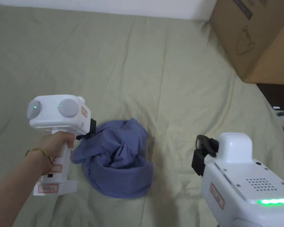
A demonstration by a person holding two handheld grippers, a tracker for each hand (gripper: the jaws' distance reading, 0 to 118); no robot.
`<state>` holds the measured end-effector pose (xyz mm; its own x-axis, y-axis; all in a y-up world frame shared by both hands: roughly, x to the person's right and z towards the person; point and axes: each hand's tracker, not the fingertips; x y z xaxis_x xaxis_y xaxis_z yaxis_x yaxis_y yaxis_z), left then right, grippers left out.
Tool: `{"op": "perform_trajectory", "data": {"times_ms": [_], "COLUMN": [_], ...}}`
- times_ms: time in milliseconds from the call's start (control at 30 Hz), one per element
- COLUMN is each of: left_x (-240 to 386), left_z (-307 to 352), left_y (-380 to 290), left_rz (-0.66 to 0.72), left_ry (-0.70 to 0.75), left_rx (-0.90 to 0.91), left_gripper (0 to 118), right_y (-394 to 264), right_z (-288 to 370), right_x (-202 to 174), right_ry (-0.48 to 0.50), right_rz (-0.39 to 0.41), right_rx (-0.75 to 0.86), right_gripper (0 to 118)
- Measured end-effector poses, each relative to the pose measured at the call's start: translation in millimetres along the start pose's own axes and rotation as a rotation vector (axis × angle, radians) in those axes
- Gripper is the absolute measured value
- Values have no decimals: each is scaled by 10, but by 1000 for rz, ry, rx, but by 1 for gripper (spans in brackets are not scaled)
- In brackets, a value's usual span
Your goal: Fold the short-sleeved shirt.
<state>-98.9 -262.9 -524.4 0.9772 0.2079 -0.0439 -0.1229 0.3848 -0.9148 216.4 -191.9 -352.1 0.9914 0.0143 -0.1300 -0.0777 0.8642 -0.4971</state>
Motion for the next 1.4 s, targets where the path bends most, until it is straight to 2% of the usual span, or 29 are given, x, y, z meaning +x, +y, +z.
{"op": "perform_trajectory", "data": {"times_ms": [100,133,167,233,267,300,467,533,633,667,700,733,767,800,833,900,967,1133,1333,1400], "left_x": [-17,-23,-28,-33,-37,-44,-129,-177,-252,-271,-287,-291,-303,-317,-333,-367,-414,-533,-552,-545], "left_z": [297,392,475,588,639,678,752,748,710,697,684,678,664,652,642,662,735,1182,1925,2189], "left_y": [-44,-64,-90,-135,-160,-181,-290,-333,-385,-403,-418,-441,-460,-476,-495,-529,-544,-552,-521,-488], "left_rz": [9,13,13,7,5,2,9,23,47,53,57,62,68,76,88,113,147,267,222,203], "left_ry": [-39,-55,-67,-76,-79,-82,-93,-93,-90,-88,-87,-84,-82,-85,-91,-97,-120,-218,-255,-239], "left_rx": [74,88,104,121,127,131,147,146,139,137,134,133,131,130,129,139,160,286,474,541], "left_gripper": [9,9,9,9,9,9,9,9,9,9,9,9,9,9,9,9,9,8,8,8], "right_y": [42,46,40,-2,-29,-42,-295,-408,-541,-568,-555,-534,-525,-526,-518,-477,-370,233,899,1246], "right_z": [-41,-59,-90,-167,-221,-277,-606,-738,-988,-1043,-1071,-1099,-1127,-1159,-1155,-1103,-950,-322,225,504], "right_x": [-82,-101,-103,-124,-144,-162,-379,-471,-633,-669,-677,-659,-640,-617,-574,-480,-390,10,359,624], "right_ry": [26,44,78,126,136,153,183,199,208,210,208,232,274,305,302,302,323,319,279,251], "right_rz": [79,91,82,51,58,73,230,264,257,238,187,124,52,-3,-28,-12,-33,-83,-128,-125], "right_rx": [-77,-104,-133,-184,-228,-264,-398,-458,-480,-476,-460,-460,-475,-496,-513,-501,-492,-326,-105,-43], "right_gripper": [3,18,51,95,111,114,114,114,112,112,107,95,61,31,9,7,6,6,6,4]}}
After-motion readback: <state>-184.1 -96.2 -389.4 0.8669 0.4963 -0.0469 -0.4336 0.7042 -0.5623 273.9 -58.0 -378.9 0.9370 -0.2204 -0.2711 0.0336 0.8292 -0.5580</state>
